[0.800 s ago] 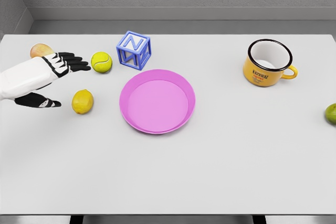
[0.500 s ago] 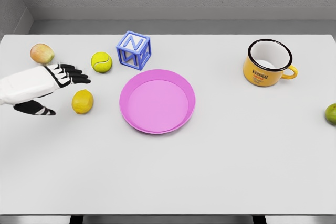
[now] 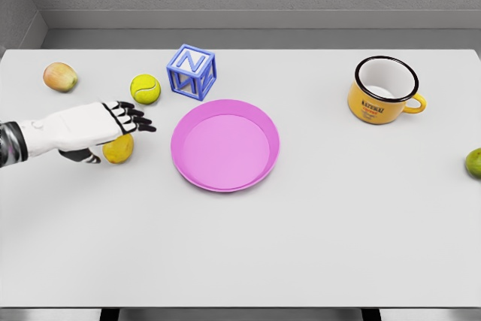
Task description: Put the lemon on the plate with left arm
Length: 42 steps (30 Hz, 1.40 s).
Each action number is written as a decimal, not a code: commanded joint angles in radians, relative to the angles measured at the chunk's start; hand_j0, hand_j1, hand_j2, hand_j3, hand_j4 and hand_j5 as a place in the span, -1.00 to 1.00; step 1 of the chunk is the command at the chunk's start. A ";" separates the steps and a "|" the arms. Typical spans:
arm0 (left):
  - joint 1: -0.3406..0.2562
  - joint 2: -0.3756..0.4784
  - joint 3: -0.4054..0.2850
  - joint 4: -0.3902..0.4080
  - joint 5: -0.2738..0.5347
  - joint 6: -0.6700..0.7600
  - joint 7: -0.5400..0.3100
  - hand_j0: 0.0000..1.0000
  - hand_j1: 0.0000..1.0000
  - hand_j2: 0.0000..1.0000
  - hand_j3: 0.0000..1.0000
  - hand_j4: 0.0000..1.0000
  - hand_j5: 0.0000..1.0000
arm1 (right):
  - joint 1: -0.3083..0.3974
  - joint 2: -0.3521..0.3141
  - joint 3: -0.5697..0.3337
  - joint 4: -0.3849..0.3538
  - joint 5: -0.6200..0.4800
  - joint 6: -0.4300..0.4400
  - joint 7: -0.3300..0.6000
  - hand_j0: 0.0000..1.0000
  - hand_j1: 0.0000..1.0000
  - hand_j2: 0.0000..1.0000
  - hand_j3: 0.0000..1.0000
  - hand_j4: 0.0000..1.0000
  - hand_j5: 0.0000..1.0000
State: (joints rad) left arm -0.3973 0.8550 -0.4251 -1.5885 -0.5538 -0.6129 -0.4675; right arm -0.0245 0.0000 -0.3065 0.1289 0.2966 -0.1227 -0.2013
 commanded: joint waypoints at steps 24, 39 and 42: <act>-0.064 -0.008 -0.132 0.074 -0.182 0.002 -0.006 1.00 1.00 1.00 1.00 1.00 1.00 | 0.000 0.000 0.000 0.000 -0.001 0.000 0.000 1.00 1.00 1.00 1.00 1.00 1.00; -0.100 -0.030 -0.141 0.071 -0.222 0.002 -0.003 0.67 0.67 0.67 0.67 0.67 0.67 | 0.000 0.000 0.000 0.000 -0.001 0.000 -0.001 1.00 1.00 1.00 1.00 1.00 1.00; -0.101 -0.027 -0.161 0.071 -0.224 0.002 -0.003 0.66 0.66 0.66 0.66 0.66 0.66 | 0.000 0.000 0.001 0.000 -0.001 0.000 0.000 1.00 1.00 1.00 1.00 1.00 1.00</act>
State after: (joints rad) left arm -0.4985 0.8261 -0.5781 -1.5166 -0.7783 -0.6127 -0.4717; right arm -0.0245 0.0000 -0.3067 0.1289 0.2966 -0.1227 -0.2013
